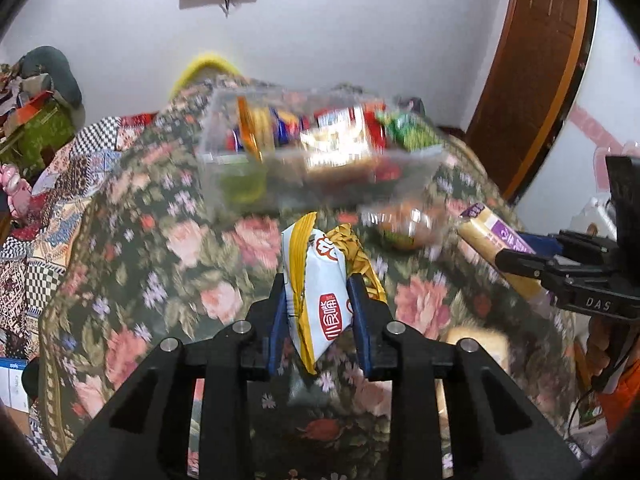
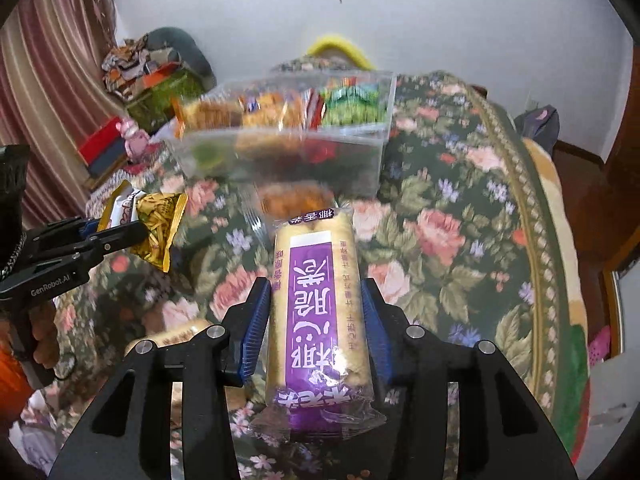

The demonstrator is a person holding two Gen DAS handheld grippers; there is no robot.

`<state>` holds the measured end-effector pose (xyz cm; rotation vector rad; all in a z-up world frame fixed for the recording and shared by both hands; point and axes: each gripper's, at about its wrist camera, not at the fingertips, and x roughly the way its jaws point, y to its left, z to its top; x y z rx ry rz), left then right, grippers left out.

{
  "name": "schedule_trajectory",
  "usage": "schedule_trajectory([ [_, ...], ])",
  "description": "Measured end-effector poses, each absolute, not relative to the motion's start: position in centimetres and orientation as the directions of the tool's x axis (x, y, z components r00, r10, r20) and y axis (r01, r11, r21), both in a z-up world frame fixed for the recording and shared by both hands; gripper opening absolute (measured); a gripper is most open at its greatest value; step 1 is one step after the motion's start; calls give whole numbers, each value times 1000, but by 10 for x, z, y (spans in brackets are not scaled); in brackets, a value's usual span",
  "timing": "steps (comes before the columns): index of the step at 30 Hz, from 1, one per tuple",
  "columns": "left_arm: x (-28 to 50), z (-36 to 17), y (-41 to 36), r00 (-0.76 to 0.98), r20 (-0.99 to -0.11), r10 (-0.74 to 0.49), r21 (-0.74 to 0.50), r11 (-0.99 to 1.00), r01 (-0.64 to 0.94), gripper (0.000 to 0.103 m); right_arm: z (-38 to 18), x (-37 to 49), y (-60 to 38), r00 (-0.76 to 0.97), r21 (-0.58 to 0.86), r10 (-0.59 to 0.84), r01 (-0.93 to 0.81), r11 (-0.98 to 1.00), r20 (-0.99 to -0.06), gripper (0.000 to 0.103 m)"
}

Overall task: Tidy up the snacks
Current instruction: 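Drop the yellow-white bag into the box with the left tool while the right tool drops the purple cake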

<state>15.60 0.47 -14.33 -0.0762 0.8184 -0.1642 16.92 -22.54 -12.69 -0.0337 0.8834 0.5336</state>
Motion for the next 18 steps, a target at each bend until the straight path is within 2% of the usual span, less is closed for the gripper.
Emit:
schedule_trajectory([
  [11,183,-98,6,759,-632,-156,-117,988,105,29,-79,189,-209,622,176,459,-462,869,-634,42],
  [18,213,-80,9,789,-598,-142,-112,989,93,29,-65,213,-188,647,167,472,-476,864,-599,42],
])
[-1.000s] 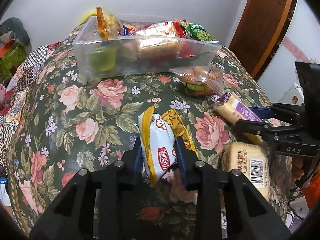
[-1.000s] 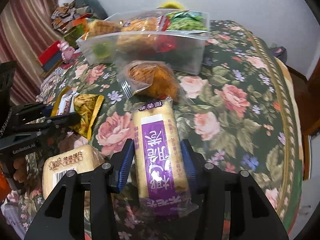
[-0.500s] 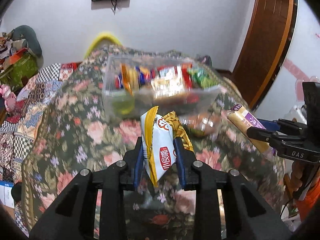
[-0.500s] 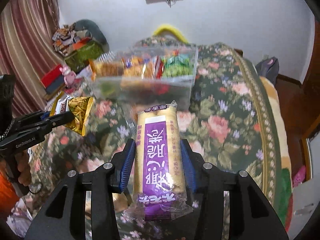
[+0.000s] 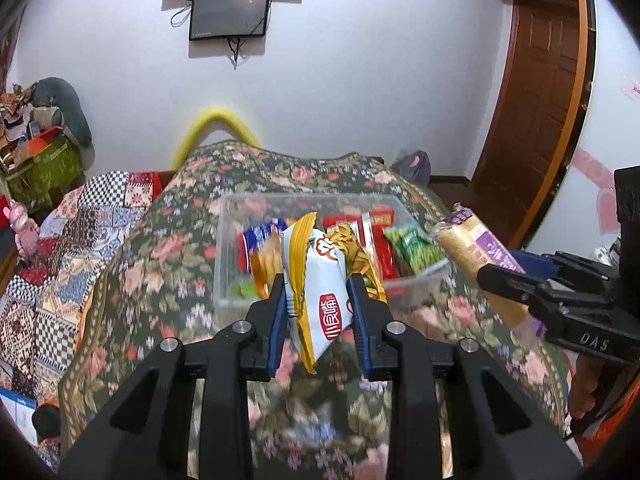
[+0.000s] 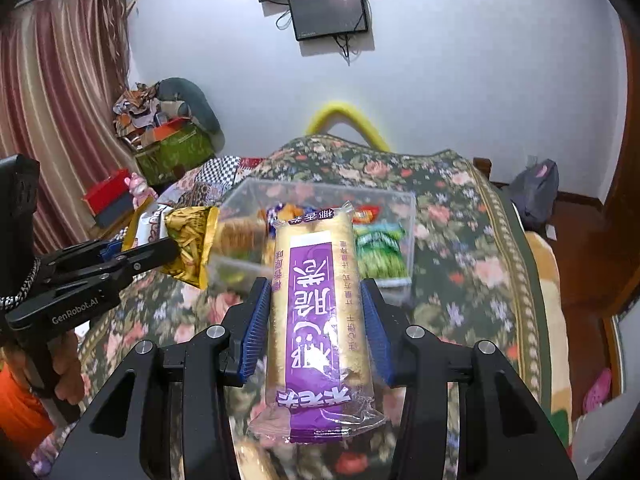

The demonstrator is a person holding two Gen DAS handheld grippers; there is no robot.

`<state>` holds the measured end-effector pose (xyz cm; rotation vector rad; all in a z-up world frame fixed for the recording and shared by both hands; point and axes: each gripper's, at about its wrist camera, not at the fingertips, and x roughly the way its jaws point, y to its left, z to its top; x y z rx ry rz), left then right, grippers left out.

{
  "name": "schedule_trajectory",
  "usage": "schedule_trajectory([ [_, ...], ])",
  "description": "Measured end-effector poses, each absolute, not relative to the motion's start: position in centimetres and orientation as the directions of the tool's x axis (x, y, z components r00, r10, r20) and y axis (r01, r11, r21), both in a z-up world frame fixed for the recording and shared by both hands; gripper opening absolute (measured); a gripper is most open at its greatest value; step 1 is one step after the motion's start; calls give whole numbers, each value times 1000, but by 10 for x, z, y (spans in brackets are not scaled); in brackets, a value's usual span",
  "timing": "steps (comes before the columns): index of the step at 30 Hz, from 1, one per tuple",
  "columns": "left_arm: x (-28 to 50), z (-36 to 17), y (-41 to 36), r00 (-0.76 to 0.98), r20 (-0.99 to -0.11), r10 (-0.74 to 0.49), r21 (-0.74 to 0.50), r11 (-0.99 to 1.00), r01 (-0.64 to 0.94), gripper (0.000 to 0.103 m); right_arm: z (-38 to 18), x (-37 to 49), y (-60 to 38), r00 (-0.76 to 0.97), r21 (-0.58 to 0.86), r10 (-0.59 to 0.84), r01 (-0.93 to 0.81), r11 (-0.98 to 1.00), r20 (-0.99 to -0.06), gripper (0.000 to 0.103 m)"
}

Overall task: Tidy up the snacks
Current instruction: 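Drop the yellow-white bag into the box with the left tool while the right tool drops the purple cake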

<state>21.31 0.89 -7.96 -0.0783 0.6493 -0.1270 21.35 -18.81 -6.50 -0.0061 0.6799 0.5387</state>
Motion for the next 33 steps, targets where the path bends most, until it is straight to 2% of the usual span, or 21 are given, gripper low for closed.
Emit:
schedule_trajectory([
  [9,255,-83,13,795,-596,-112,-105,993,61,29,-66,257,-164,658,137,445,-465,874,-608,42],
  [21,309,-107,15,764,-642,-64,-61,998,33,29,-86,306,-134,631,106,400,-450,887,-665,42],
  [33,310,-107,10,754,-655,-47,-37,999,30,33,-84,306,-131,624,96,398,-459,883,-673,45],
])
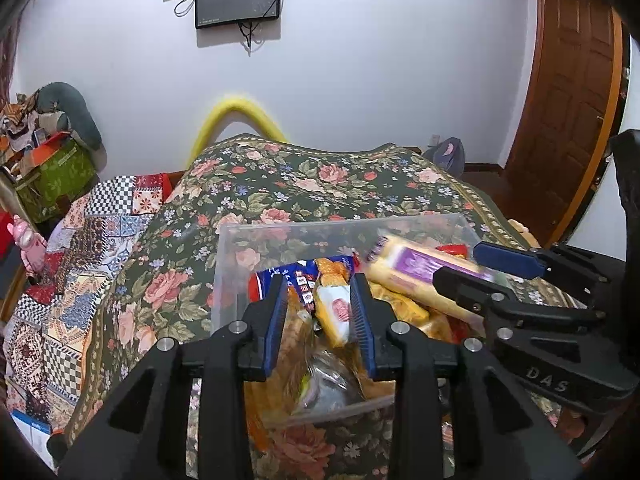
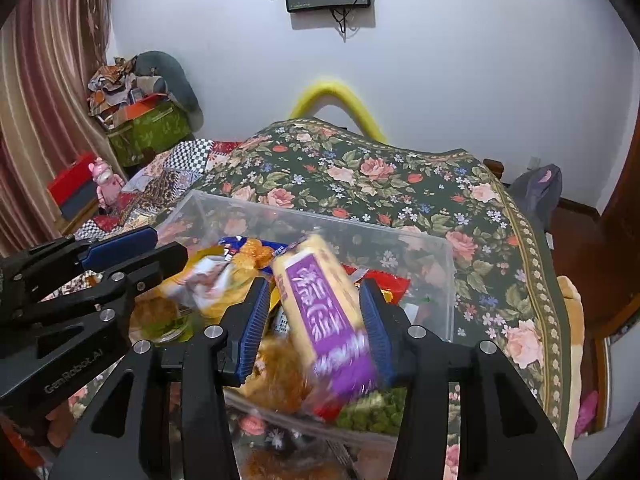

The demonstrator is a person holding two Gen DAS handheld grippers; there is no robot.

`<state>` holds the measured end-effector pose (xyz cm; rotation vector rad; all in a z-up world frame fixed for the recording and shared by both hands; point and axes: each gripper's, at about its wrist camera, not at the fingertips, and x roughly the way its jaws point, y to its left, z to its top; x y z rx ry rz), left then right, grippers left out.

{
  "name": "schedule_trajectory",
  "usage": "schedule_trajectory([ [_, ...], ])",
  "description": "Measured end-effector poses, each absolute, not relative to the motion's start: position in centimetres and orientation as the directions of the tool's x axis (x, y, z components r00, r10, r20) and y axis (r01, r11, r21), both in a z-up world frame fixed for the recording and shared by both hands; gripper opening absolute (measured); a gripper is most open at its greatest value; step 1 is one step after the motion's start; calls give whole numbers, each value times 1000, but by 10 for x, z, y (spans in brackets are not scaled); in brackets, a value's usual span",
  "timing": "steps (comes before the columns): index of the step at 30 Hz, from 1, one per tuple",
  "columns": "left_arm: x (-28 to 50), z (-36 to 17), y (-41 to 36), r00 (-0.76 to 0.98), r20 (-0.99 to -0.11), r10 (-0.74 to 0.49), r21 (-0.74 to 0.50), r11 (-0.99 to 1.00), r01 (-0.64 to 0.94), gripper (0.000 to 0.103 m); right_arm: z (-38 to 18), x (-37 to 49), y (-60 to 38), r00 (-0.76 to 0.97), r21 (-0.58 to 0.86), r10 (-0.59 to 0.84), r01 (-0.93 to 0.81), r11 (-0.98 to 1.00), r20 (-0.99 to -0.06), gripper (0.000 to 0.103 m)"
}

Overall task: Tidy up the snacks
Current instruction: 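Drop the yellow-white bag into the box with the left tool while the right tool drops the purple cake, then grasp the barcode cake with the left tool while the right tool grasps the orange bread bag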

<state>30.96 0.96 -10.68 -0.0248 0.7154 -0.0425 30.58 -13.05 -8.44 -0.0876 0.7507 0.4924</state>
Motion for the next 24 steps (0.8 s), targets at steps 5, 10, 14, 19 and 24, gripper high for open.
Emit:
schedule_trajectory([
  [5,291,-98,8,760,-648,-53,-31,999,42,35,-74,287,-142,628,100,420,-478,873,-655,51],
  [10,268,-90,9,768,-637,-59,-36,998,47,42,-70,263,-153,630,96,436,-498,862,-642,61],
  [14,249,-88,11,768,-637,-63,-40,998,49,49,-76,243,-164,615,96,442,-512,854,-653,67],
  [19,223,-99,15,758,-650,-56,-25,998,52,60,-99,227,-170,574,89,425,-520,849,-700,73],
  [24,208,-122,20,710,-702,-62,-30,998,57,66,-129,226,-175,514,124,415,-507,853,-751,75],
])
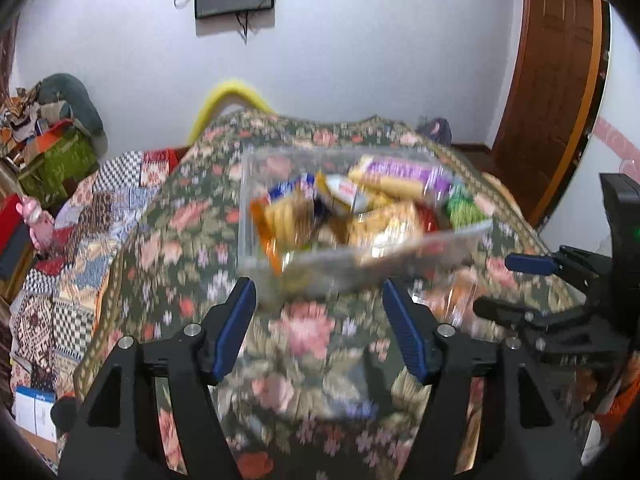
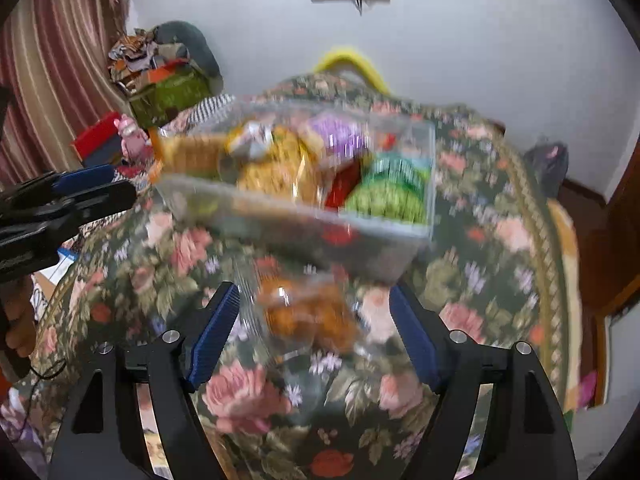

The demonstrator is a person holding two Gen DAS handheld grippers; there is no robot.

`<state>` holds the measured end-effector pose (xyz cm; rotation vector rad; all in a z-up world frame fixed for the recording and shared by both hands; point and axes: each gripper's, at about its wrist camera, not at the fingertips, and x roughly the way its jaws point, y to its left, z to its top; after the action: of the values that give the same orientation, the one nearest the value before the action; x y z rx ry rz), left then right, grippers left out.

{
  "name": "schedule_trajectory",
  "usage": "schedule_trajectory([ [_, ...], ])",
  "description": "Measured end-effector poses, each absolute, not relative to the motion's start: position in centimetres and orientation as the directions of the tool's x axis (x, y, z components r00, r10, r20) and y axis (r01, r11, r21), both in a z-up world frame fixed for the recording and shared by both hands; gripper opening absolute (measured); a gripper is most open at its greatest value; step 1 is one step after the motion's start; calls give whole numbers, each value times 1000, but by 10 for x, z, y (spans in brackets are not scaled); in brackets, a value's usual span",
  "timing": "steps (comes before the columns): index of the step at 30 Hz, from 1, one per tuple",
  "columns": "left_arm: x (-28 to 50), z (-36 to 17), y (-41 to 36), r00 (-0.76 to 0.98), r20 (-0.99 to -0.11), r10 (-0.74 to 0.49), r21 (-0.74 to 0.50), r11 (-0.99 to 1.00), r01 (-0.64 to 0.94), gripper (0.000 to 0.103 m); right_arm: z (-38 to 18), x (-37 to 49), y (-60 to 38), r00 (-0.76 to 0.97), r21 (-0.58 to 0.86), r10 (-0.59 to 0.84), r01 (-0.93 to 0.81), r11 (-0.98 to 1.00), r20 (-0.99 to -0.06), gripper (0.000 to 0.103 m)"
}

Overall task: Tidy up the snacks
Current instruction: 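Grasp the barcode cake with the left tool while the right tool grasps the orange bread bag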

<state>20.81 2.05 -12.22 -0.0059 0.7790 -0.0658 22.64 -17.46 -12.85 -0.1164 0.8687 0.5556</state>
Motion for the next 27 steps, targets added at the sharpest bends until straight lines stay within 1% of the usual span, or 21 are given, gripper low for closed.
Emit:
schedule_trajectory([
  [2,204,-132,24,693,-718,-56,-25,998,55,67,-140,230,-176,467,180,440,-501,846,-767,76],
  [5,200,-145,29,671,-739,-56,-34,998,46,67,-152,237,-174,422,223,454,-491,842,-785,82],
  [8,199,-158,33,648,-759,-67,-56,998,38,68,-161,241,-164,402,212,440,-498,841,-803,83],
  [11,199,-167,32,633,-771,-63,-53,998,35,68,-168,245,-154,400,182,413,-501,846,-818,83],
  [12,199,-169,31,630,-774,-61,-48,998,37,68,-169,247,-152,404,174,407,-501,848,-819,82],
  [13,198,-170,30,628,-776,-60,-45,998,41,68,-170,247,-151,412,164,401,-501,850,-818,77],
  [16,193,-170,24,624,-778,-73,-45,997,59,68,-167,241,-149,443,134,401,-522,843,-802,69],
  [18,189,-169,19,622,-778,-86,-49,996,77,68,-163,233,-151,457,122,403,-529,840,-793,61],
  [25,167,-163,-13,587,-789,-184,-109,981,161,68,-153,211,-180,478,132,400,-500,856,-782,59],
  [27,159,-162,-23,577,-791,-204,-119,976,181,70,-147,202,-195,489,145,401,-479,866,-774,59],
])
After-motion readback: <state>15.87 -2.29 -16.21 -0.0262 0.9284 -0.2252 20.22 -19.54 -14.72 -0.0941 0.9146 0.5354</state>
